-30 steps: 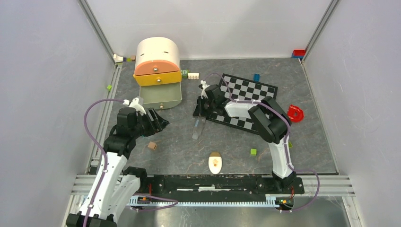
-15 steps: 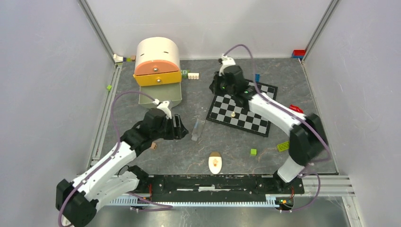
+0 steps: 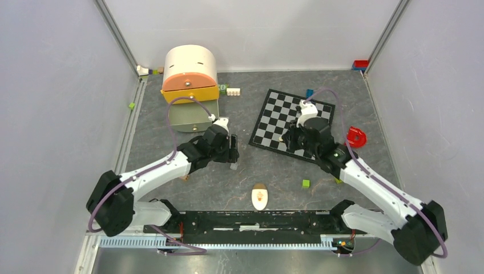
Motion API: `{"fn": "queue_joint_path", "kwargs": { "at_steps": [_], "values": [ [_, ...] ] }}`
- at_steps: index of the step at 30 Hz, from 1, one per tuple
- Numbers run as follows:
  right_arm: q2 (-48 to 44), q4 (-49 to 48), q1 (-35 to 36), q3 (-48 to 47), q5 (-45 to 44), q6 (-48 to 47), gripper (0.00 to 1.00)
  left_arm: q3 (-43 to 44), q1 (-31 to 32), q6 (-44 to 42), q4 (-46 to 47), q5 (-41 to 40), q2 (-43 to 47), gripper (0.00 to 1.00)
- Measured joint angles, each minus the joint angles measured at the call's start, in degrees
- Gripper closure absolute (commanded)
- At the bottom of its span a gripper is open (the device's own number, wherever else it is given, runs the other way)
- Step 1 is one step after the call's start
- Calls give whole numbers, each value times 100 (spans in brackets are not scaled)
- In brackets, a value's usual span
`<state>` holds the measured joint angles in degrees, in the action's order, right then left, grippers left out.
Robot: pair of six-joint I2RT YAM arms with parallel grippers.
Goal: Organize the makeup
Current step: Pick up the makeup from the center of the board.
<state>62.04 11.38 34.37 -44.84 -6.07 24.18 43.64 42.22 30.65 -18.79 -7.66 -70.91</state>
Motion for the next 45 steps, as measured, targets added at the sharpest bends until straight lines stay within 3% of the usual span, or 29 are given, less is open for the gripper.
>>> {"fn": "queue_joint_path", "kwargs": {
  "at_steps": [9, 22, 25, 33, 42, 45],
  "values": [
    [-1388, 461, 0, 754, -37, -46, 72, 337, 0, -590, 396, -68, -1060, 27],
    [-2098, 1165, 0, 946, -151, -151, 70, 774, 2, -1049, 562, 52, -2118, 39],
    [-2162, 1233, 0, 946, -170, -149, 69, 778, 2, -1073, 557, 61, -2240, 45],
    [-2240, 1405, 0, 949, -181, -85, 48, 1091, 2, -1110, 387, 85, -2514, 60],
    [-2601, 1547, 0, 1040, -315, -39, 43, 1110, 2, -1104, -55, 70, -2258, 74],
    [-2688, 1582, 0, 1154, -326, -9, 42, 1294, 2, -1104, -444, 33, -1934, 90]
  ]
}}
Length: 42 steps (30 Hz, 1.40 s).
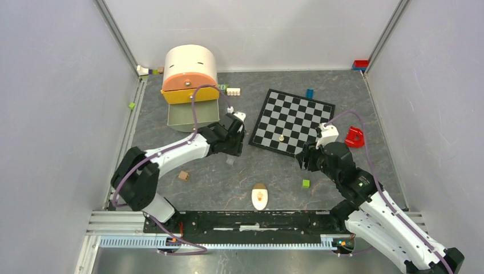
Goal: Organize the makeup
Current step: Pick up the makeup from the center of the board, then place the makeup in the drawer.
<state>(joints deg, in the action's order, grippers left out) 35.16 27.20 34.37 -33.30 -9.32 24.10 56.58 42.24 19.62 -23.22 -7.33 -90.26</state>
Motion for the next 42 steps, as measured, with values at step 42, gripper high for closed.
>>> {"fn": "queue_joint_path", "kwargs": {
  "at_steps": [42],
  "values": [
    [-168, 293, 0, 245, -162, 179, 41, 1082, -3860, 2872, 256, 199, -201, 98]
  ]
}}
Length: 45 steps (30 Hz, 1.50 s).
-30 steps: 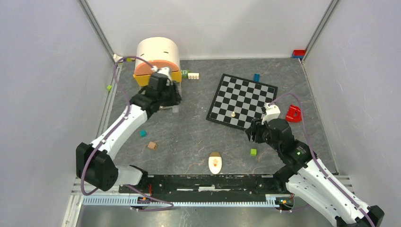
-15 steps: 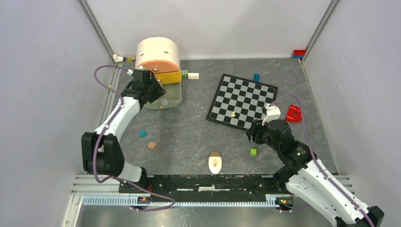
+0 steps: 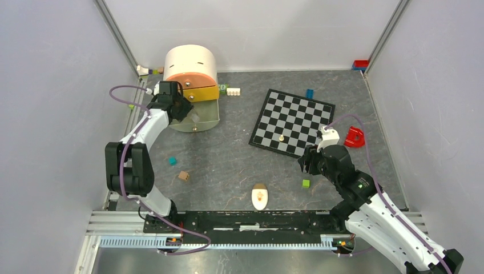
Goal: Organize the makeup
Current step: Place the makeup in the drawer.
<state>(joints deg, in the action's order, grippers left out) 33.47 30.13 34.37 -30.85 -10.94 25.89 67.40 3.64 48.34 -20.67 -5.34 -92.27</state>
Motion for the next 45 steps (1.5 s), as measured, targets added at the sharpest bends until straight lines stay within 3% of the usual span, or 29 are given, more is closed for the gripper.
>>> {"fn": "queue_joint_path", "kwargs": {
  "at_steps": [19, 28, 45],
  "values": [
    [232, 83, 0, 0, -122, -66, 41, 317, -9, 118, -52, -111, -667, 98],
    [308, 83, 0, 0, -140, -92, 41, 435, -31, -275, -55, -179, -837, 97],
    [247, 83, 0, 0, -140, -92, 40, 680, -59, -688, -166, 7, -1005, 46]
  ]
}}
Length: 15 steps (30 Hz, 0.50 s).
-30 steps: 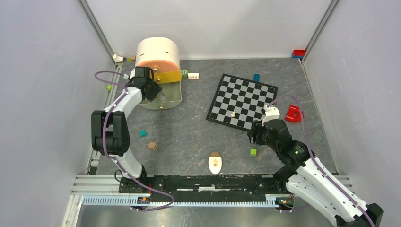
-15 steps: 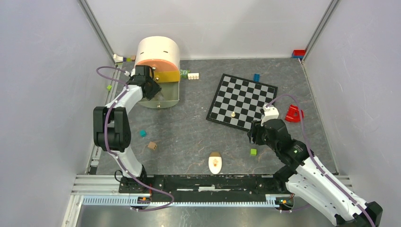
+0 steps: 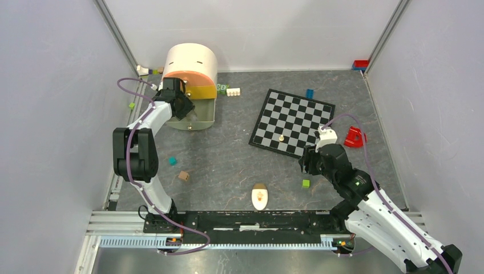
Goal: Organize the makeup
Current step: Place the makeup in the drawer.
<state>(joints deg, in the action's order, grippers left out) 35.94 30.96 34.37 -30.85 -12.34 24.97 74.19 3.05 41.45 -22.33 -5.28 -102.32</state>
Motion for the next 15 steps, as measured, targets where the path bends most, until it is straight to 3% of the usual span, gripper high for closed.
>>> {"fn": "queue_joint_path", "kwargs": {
  "at_steps": [7, 15],
  "values": [
    [-35, 0, 0, 0, 2, 2, 40, 0, -7, -50, -50, 101, 0, 37],
    [-116, 39, 0, 0, 2, 2, 40, 0, -4, -98, -125, 144, 0, 36]
  ]
}}
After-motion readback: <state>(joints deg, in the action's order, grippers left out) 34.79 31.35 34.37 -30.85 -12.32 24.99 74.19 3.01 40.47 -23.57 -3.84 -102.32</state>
